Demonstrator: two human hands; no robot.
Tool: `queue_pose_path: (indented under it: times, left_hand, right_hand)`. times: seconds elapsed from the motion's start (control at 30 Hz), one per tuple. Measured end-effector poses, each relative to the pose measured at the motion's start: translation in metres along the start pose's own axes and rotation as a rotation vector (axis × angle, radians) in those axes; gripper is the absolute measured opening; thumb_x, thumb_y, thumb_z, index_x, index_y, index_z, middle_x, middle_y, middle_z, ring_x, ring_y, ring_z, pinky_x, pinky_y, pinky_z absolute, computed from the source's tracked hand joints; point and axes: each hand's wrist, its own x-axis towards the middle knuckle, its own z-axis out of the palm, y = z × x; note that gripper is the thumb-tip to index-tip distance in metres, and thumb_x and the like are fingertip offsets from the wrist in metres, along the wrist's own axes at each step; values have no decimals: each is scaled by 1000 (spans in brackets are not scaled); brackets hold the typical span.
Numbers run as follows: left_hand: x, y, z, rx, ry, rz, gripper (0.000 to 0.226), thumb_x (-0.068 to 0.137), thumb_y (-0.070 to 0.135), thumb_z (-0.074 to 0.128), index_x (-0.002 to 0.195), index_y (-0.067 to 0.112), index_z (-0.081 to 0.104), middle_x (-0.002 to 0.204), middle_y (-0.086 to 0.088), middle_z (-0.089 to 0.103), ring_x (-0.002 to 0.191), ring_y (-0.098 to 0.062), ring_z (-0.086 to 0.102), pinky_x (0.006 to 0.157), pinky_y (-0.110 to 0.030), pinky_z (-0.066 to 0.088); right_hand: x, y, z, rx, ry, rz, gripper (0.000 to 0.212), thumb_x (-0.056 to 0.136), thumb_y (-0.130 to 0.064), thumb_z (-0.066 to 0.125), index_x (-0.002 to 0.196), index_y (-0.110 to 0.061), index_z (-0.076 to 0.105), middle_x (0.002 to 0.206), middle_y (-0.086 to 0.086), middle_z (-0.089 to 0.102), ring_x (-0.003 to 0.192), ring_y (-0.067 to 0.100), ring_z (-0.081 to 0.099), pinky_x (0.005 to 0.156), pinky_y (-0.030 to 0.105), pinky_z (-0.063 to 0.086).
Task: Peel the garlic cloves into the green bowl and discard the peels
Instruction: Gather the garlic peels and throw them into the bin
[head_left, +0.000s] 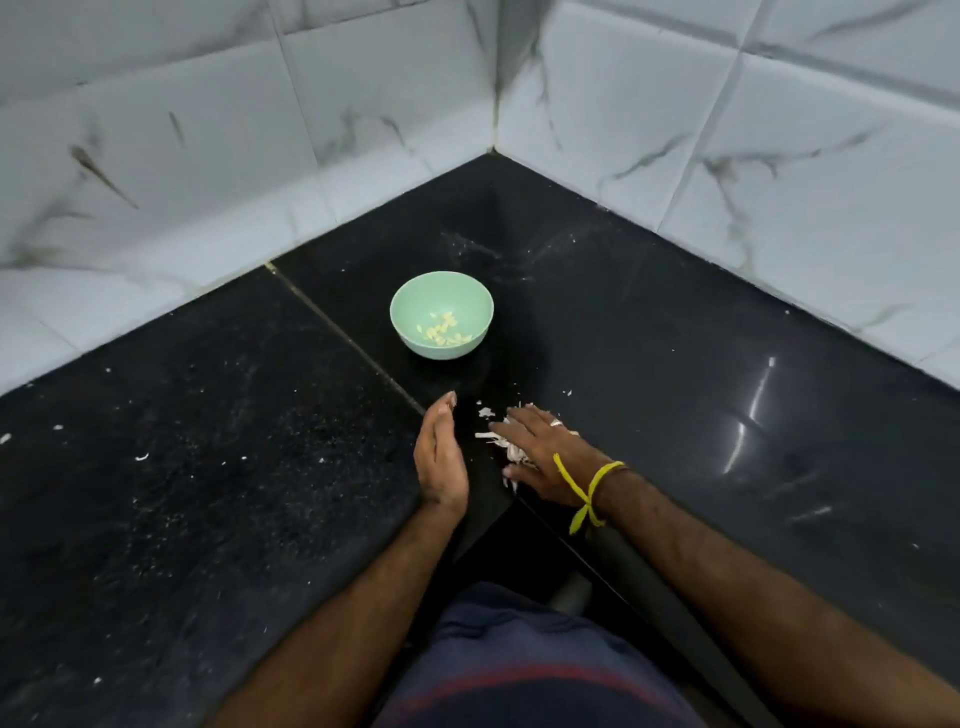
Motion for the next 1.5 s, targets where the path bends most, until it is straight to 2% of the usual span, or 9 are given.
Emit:
queue_pose_path:
  times: [0.17, 0.3, 0.4, 0.57, 0.67, 0.83, 1.0, 1.3, 1.5]
  left_hand:
    - [-11, 14, 22, -141, 55, -123, 41, 101, 28, 44, 128, 5, 65, 127, -8, 68, 124, -16, 61, 115, -40, 41]
    - [-10, 26, 28, -194, 28, -191, 43, 110, 26, 35, 130, 1, 62, 130, -13, 67, 125, -20, 60, 113, -37, 43]
    - [-11, 29, 32, -265, -17, -285, 47, 110, 34, 33, 129, 1, 62, 127, -15, 67, 123, -24, 62, 104, -31, 48]
    - [-5, 34, 36, -465, -128, -521, 47, 107, 42, 37, 130, 8, 62, 131, -14, 65, 127, -27, 59, 109, -39, 44]
    - [2, 34, 40, -506, -155, -593, 43, 104, 43, 43, 128, 15, 65, 127, -8, 68, 120, -26, 62, 100, -43, 49]
    - [4, 27, 57, -632, -193, -726, 46, 100, 49, 48, 116, 10, 67, 113, -14, 70, 109, -33, 65, 99, -48, 49]
    - [3, 24, 66, -669, -201, -770, 42, 96, 47, 54, 104, 10, 72, 107, -18, 71, 109, -36, 63, 111, -52, 40]
    - [9, 27, 63, -680, -161, -773, 28, 99, 33, 53, 94, 10, 69, 86, -10, 74, 86, -26, 69, 87, -41, 52]
    - [13, 23, 56, -647, -142, -773, 23, 96, 27, 56, 94, 8, 68, 101, -14, 67, 98, -29, 64, 106, -42, 45]
  right_hand:
    - [-12, 12, -10, -147, -171, -65, 57, 102, -9, 43, 154, -24, 26, 163, 11, 10, 150, 34, 5, 122, 46, 17]
    - [-20, 19, -1, -157, -34, -53, 40, 102, -11, 37, 141, -8, 47, 146, 14, 41, 133, 37, 39, 106, 45, 42]
    - [-18, 23, -8, -120, 79, 69, 32, 99, -12, 39, 123, -8, 60, 125, 11, 56, 116, 31, 51, 96, 39, 47]
    - [0, 34, -35, 545, 391, 547, 11, 82, -12, 74, 91, -11, 79, 89, 10, 74, 83, 21, 66, 81, 31, 50]
    - [4, 25, -46, 845, 337, 485, 8, 76, -12, 82, 82, -15, 79, 77, 5, 71, 74, 16, 64, 76, 36, 55]
    - [15, -7, -59, 746, 168, 379, 9, 82, -16, 75, 86, -8, 78, 80, 9, 73, 73, 17, 66, 67, 27, 52]
    - [22, -14, -66, 638, -16, 389, 26, 93, -9, 53, 110, 2, 69, 111, 23, 67, 106, 38, 62, 91, 43, 52]
    - [25, -13, -78, 545, -15, 261, 19, 89, 5, 49, 81, 14, 64, 76, 27, 62, 65, 30, 52, 62, 42, 46]
    - [29, -26, -82, 411, 83, 276, 26, 96, -17, 55, 79, -3, 67, 74, 6, 64, 70, 21, 58, 61, 28, 40]
